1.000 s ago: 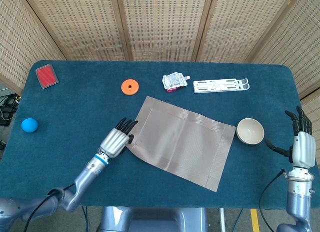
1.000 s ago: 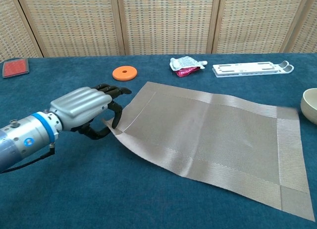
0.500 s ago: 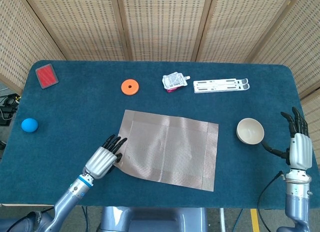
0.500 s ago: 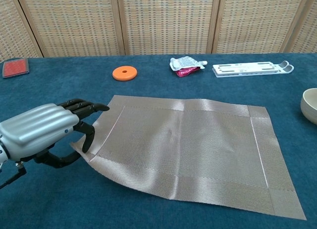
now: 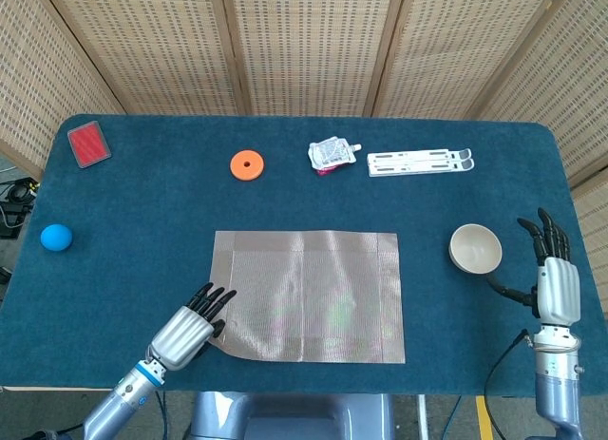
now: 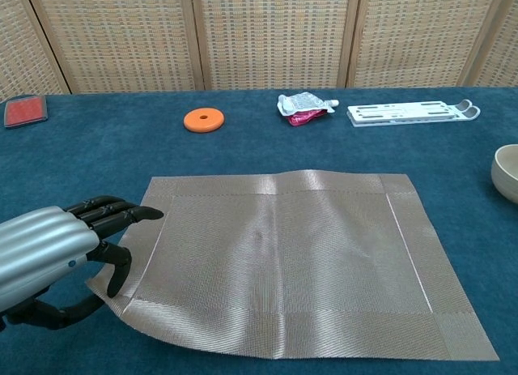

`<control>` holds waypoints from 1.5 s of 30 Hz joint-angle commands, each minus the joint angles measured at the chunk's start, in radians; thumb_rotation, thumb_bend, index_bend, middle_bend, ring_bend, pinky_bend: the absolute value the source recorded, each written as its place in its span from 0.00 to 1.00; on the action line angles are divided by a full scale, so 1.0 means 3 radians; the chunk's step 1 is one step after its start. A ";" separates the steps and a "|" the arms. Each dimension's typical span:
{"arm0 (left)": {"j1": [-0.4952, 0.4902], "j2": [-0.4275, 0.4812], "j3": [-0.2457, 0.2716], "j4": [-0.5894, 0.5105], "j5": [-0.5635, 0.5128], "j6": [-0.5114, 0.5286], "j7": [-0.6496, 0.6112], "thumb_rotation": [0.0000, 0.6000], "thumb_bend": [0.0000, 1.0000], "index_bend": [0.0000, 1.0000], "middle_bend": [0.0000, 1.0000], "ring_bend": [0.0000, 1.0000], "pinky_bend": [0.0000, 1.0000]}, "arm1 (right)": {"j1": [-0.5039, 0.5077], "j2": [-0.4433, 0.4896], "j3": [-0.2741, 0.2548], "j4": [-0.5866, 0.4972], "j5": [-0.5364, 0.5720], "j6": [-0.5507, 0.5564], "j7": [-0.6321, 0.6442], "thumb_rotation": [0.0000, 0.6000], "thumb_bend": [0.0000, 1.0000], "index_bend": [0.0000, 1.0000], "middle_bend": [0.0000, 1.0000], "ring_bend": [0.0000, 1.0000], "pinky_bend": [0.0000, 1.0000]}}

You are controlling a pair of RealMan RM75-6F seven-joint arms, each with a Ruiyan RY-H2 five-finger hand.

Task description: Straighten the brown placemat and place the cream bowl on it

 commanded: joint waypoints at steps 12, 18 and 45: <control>0.0136 0.0138 0.0054 -0.0128 0.0188 0.0006 0.0036 1.00 0.49 0.59 0.00 0.00 0.00 | -0.0004 -0.0012 -0.0043 -0.0025 -0.0034 0.0002 -0.0035 1.00 0.24 0.18 0.00 0.00 0.00; 0.0191 0.0201 0.0057 -0.0162 0.0218 0.0000 0.0049 1.00 0.49 0.59 0.00 0.00 0.00 | 0.0004 -0.0020 -0.0062 -0.0023 -0.0032 -0.0025 -0.0057 1.00 0.24 0.18 0.00 0.00 0.00; 0.0359 0.0483 -0.0394 -0.0476 0.0352 0.0589 -0.0355 1.00 0.10 0.17 0.00 0.00 0.00 | 0.0095 0.0018 -0.0159 -0.0022 0.0219 -0.0380 -0.0648 1.00 0.22 0.23 0.00 0.00 0.00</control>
